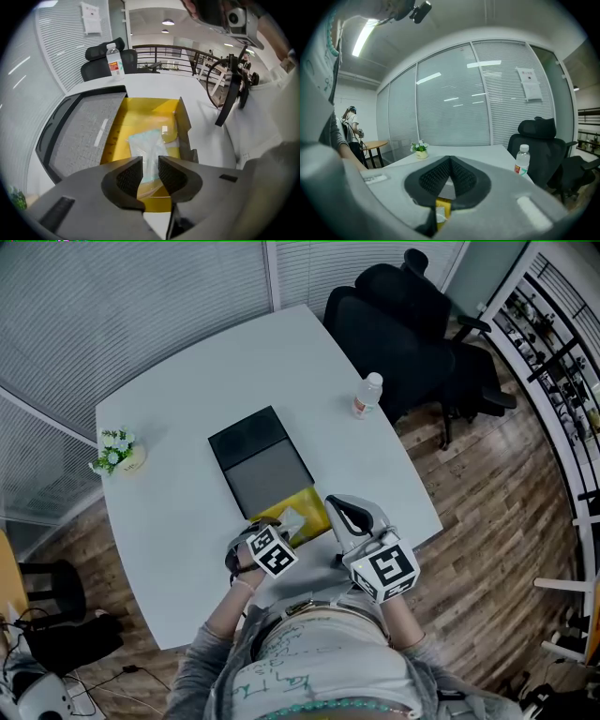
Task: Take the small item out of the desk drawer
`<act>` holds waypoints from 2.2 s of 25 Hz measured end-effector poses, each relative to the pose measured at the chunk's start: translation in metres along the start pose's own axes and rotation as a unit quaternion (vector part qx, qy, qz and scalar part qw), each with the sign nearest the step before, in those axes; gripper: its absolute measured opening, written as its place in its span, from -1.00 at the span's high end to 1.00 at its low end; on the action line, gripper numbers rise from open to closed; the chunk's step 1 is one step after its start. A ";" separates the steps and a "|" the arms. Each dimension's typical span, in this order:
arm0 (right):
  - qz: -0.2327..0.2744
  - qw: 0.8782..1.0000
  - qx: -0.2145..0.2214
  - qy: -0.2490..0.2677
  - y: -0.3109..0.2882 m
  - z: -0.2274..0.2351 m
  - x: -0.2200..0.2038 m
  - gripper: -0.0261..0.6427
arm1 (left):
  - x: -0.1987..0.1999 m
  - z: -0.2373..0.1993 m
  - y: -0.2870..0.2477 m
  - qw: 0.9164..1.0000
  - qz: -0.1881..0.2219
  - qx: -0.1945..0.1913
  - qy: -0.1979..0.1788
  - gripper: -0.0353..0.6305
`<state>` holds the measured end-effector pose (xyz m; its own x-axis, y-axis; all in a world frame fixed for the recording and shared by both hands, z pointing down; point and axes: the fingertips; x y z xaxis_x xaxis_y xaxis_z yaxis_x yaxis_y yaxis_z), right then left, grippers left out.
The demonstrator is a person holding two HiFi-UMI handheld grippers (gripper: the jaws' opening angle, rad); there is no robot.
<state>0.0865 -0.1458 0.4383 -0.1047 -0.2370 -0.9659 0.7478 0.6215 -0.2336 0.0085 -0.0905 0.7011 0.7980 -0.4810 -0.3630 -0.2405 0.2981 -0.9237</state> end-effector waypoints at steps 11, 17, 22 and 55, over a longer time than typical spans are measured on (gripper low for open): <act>-0.010 1.000 0.003 -0.001 -0.001 -0.001 -0.006 0.92 | 0.008 0.004 -0.010 0.999 -0.011 -0.016 -0.032 0.75; -0.011 1.000 0.001 -0.002 -0.002 0.003 -0.008 0.92 | 0.006 0.002 -0.011 1.000 0.003 -0.009 -0.023 0.90; -0.012 1.000 0.004 -0.006 -0.004 0.001 -0.009 0.92 | 0.006 0.001 -0.009 1.000 0.009 -0.010 -0.011 0.90; -0.019 1.000 0.001 -0.006 -0.002 0.005 -0.011 0.92 | 0.024 0.003 0.035 0.998 0.043 -0.023 -0.033 0.90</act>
<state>0.0896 -0.1480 0.4498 -0.1256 -0.2689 -0.9550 0.7452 0.6098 -0.2697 0.0210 -0.0896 0.6605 0.8077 -0.3997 -0.4334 -0.3331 0.2972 -0.8948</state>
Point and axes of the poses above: the fingertips, and each gripper's own axes: y backward along the fingers, z to its right, x out of its top, and after that the axes turned 7 degrees about x, right-handed
